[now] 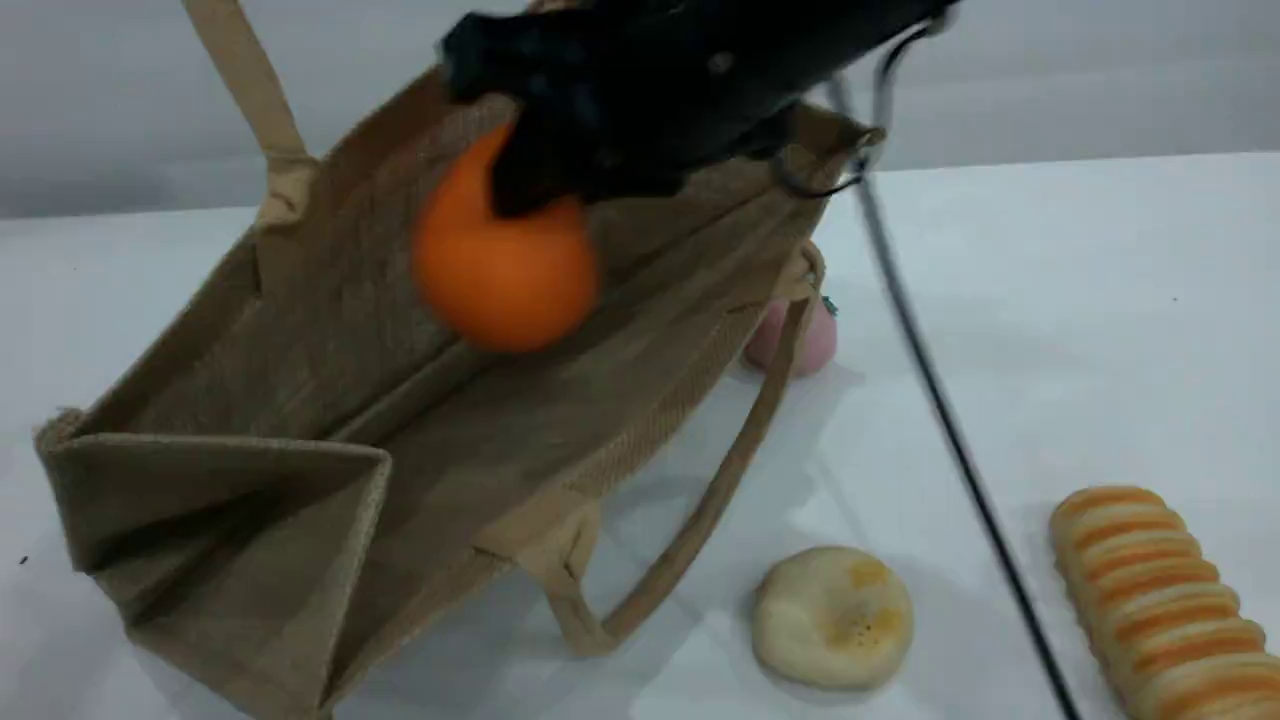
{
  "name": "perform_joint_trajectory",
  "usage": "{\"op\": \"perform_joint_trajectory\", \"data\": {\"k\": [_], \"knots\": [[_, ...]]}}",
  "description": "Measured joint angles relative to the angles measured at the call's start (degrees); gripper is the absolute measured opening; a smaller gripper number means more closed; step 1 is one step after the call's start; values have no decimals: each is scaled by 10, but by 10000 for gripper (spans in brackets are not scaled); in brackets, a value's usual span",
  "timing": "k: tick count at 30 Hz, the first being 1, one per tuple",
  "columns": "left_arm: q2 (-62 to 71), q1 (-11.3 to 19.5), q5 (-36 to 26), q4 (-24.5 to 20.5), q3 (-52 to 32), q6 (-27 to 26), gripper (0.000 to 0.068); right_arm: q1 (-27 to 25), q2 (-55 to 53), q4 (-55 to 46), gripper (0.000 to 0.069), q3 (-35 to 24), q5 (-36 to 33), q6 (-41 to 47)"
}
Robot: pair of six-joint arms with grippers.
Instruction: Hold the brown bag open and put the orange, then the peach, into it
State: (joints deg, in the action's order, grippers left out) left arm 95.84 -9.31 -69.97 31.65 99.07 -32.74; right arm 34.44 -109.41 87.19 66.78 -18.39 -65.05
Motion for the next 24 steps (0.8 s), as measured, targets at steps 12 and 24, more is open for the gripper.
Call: {"op": "perform_joint_trajectory", "data": {"k": [12, 24], "knots": [[0, 0, 0, -1, 0, 0, 80, 6, -72, 41, 207, 40, -56, -49], [0, 0, 0, -1, 0, 0, 80, -11, 12, -34, 458, 39, -73, -39]]}}
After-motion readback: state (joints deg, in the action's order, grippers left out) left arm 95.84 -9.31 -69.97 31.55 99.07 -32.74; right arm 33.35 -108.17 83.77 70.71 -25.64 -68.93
